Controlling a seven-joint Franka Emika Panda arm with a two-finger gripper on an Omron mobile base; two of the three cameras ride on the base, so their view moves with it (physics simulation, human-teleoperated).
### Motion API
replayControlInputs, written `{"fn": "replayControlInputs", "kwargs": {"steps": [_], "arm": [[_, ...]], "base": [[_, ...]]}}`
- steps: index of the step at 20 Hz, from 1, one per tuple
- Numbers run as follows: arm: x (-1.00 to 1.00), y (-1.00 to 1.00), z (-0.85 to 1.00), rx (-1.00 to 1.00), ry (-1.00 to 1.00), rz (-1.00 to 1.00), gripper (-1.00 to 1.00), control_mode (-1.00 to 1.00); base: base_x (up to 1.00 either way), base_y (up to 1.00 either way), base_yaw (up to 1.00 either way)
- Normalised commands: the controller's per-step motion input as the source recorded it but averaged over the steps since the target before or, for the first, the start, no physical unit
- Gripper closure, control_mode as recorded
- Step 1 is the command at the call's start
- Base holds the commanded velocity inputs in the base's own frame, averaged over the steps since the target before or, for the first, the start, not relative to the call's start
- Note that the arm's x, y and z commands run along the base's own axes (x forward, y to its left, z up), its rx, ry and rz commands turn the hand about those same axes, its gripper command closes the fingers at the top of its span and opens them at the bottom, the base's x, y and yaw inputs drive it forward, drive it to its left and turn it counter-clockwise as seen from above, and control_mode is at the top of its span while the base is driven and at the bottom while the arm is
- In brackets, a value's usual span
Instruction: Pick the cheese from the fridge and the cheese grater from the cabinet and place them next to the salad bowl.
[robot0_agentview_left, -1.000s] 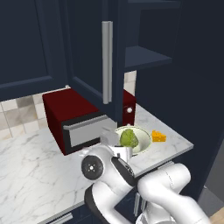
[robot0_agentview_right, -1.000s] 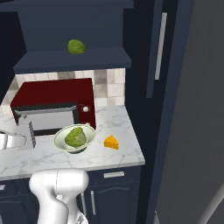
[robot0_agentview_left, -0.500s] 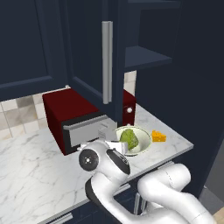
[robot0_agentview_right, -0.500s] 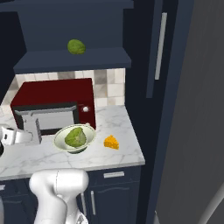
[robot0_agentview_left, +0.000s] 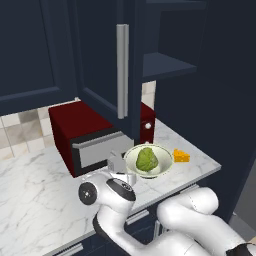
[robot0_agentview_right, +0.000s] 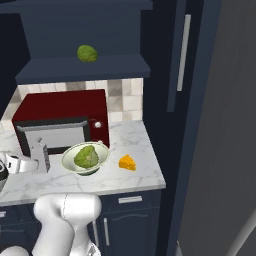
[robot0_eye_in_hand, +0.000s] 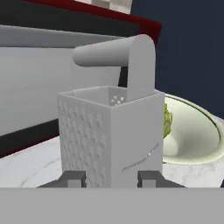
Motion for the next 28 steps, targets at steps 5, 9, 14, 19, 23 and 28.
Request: {"fn": "replayControlInputs", "kwargs": {"steps": [5,9,14,19,23,28], "arm": [[0.5,0.03,-0.47,0.01,-0.03,-0.04,1.0,-1.0],[0.12,0.11,-0.06,0.03,-0.01,0.0,1.0,-1.0],[0.24,0.04,-0.1,0.0,-0.04,0.0,1.0,-1.0],[0.25,0.0,-0.12,0.0,-0.11,0.0,1.0,-1.0],[0.12,0.0,-0.11,0.01,-0.02,0.0,1.0,-1.0],[0.04,0.0,-0.08,0.05,0.01,0.0,1.0,-1.0]], "base": [[0.0,0.0,0.0],[0.0,0.0,0.0],[0.0,0.0,0.0],[0.0,0.0,0.0],[0.0,0.0,0.0],[0.0,0.0,0.0]]}}
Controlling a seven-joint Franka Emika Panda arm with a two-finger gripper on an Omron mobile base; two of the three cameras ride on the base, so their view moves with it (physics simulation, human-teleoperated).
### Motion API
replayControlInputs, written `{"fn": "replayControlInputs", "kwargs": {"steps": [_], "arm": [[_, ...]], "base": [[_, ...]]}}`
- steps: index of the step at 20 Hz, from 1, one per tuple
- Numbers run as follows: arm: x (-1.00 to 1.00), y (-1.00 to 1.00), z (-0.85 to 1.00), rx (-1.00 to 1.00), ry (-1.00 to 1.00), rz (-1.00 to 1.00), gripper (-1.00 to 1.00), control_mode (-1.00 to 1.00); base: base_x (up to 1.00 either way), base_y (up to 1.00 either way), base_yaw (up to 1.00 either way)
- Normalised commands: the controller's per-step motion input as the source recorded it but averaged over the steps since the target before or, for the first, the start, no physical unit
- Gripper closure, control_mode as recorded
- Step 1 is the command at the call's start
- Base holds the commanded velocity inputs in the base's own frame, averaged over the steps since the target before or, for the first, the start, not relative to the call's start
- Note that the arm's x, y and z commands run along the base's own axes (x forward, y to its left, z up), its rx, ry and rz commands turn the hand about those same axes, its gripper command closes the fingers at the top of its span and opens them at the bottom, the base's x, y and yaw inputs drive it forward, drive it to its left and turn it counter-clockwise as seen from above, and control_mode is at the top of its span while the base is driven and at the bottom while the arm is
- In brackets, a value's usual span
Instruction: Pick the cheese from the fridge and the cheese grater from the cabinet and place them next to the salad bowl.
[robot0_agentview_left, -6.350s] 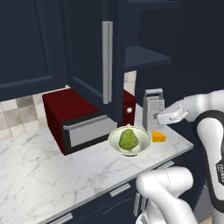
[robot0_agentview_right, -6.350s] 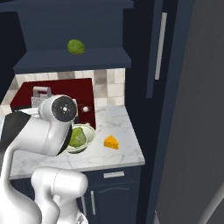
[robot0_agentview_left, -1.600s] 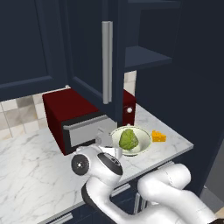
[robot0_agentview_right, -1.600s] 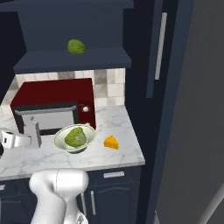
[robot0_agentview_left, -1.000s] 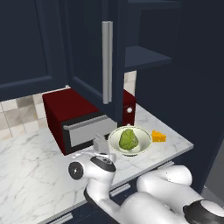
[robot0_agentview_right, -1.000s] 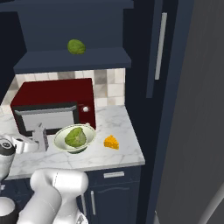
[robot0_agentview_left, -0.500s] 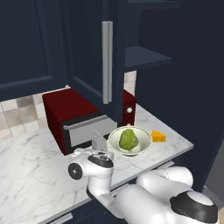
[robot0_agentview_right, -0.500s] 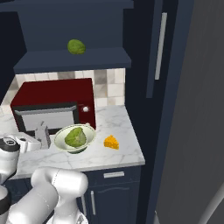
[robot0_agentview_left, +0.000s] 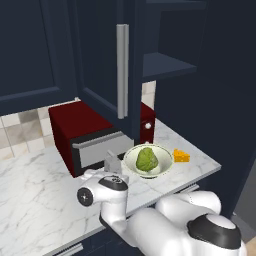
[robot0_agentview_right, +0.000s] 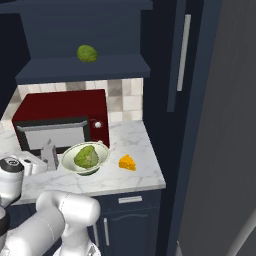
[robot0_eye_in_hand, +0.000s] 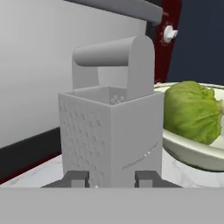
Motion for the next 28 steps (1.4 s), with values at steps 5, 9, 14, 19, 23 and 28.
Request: {"fn": "replayControlInputs", "kwargs": {"steps": [5,9,14,19,23,28], "arm": [[0.05,-0.08,-0.02,0.14,0.0,0.0,1.0,-1.0],[0.01,-0.14,-0.03,0.11,0.04,-0.02,1.0,-1.0],[0.0,-0.04,-0.43,-0.03,0.11,-0.03,1.0,-1.0],[0.04,0.0,-0.5,-0.06,0.0,-0.02,1.0,-1.0],[0.04,0.0,-0.37,-0.02,0.0,-0.03,1.0,-1.0],[0.0,0.0,-0.07,0.0,0.0,0.0,1.0,-1.0]], "base": [[0.0,0.0,0.0],[0.0,0.0,0.0],[0.0,0.0,0.0],[0.0,0.0,0.0],[0.0,0.0,0.0],[0.0,0.0,0.0]]}}
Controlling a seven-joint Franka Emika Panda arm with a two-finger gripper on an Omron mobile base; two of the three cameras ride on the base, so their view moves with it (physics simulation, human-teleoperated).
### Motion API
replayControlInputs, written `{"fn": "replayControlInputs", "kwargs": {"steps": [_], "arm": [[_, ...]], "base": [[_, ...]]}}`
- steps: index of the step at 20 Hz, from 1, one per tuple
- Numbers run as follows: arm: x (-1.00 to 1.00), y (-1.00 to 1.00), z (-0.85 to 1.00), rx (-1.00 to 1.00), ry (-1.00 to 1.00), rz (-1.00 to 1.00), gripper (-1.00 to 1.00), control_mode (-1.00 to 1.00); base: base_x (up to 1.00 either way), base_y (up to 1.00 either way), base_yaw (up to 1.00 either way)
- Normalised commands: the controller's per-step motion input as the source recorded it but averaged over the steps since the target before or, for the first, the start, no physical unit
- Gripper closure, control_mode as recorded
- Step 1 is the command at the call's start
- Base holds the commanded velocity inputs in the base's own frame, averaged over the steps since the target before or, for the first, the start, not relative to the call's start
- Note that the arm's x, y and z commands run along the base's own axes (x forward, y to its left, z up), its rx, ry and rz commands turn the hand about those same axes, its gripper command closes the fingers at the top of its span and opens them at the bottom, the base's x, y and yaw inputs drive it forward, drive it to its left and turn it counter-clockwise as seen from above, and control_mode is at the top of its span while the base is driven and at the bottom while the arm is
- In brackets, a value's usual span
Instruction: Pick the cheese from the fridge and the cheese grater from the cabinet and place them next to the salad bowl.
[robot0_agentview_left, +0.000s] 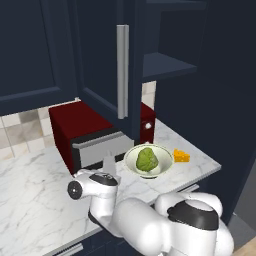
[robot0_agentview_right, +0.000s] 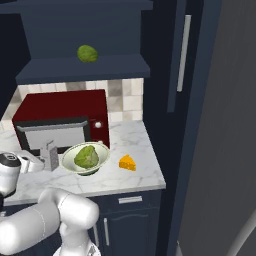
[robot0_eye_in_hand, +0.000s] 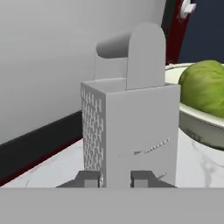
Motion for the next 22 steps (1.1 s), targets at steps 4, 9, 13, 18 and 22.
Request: {"fn": "replayControlInputs", "kwargs": {"steps": [4,9,13,18,22], "arm": [[0.0,0.0,0.0,0.0,0.0,0.0,-1.0,-1.0],[-0.22,-0.05,-0.02,0.0,0.0,-0.01,-1.0,-1.0],[-0.31,-0.04,0.01,0.0,0.0,0.0,-1.0,-1.0],[-0.32,0.1,0.5,0.03,0.0,0.12,-1.0,-1.0],[-0.62,0.04,0.74,0.02,0.02,0.29,-1.0,-1.0]], "base": [[0.0,0.0,0.0],[0.0,0.0,0.0],[0.0,0.0,0.0],[0.0,0.0,0.0],[0.0,0.0,0.0]]}}
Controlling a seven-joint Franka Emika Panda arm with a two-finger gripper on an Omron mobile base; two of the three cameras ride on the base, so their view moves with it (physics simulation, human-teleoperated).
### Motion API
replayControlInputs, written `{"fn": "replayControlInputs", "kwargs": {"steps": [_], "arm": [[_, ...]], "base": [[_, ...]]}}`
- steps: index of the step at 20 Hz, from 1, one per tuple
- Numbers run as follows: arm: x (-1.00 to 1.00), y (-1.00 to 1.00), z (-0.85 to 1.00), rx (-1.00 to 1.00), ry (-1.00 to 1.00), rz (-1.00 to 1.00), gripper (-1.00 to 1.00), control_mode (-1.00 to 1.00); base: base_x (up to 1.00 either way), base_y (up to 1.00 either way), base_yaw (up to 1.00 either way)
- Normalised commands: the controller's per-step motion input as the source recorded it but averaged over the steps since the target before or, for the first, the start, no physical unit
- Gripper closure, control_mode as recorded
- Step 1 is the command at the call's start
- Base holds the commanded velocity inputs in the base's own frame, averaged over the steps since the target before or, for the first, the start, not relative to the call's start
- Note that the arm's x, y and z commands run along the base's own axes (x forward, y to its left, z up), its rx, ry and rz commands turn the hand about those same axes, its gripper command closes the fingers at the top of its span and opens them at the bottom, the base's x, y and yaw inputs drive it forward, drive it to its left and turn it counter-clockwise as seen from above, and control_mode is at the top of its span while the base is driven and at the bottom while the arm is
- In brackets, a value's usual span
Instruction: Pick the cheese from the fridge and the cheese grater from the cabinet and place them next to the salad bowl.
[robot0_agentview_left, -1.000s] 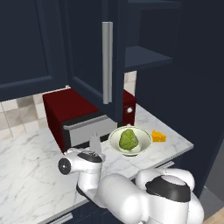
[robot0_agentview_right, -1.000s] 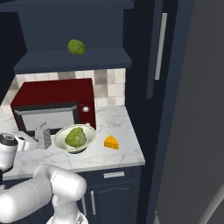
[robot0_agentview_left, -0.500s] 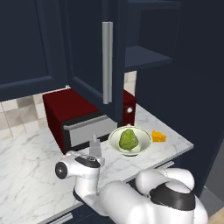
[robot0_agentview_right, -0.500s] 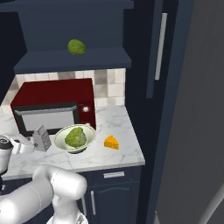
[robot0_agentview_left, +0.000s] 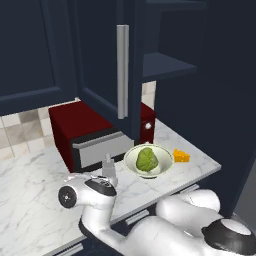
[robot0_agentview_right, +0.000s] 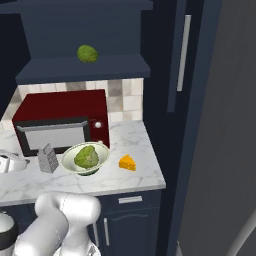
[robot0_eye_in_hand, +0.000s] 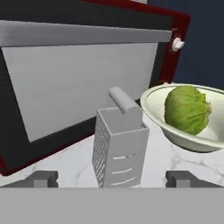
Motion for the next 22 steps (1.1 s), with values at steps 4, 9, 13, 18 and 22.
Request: {"fn": "replayControlInputs", "kwargs": {"steps": [4,9,13,18,22], "arm": [[-0.79,0.0,0.45,-0.02,0.17,0.35,-1.0,-1.0],[-0.67,-0.1,0.25,-0.1,0.26,0.35,-1.0,-1.0],[-0.53,-0.52,0.44,-0.05,0.09,0.09,-1.0,-1.0],[-0.45,-0.91,0.47,0.0,0.03,-0.06,-1.0,-1.0],[-0.03,-0.98,0.89,0.04,0.06,-0.2,-1.0,-1.0]], "base": [[0.0,0.0,0.0],[0.0,0.0,0.0],[0.0,0.0,0.0],[0.0,0.0,0.0],[0.0,0.0,0.0]]}}
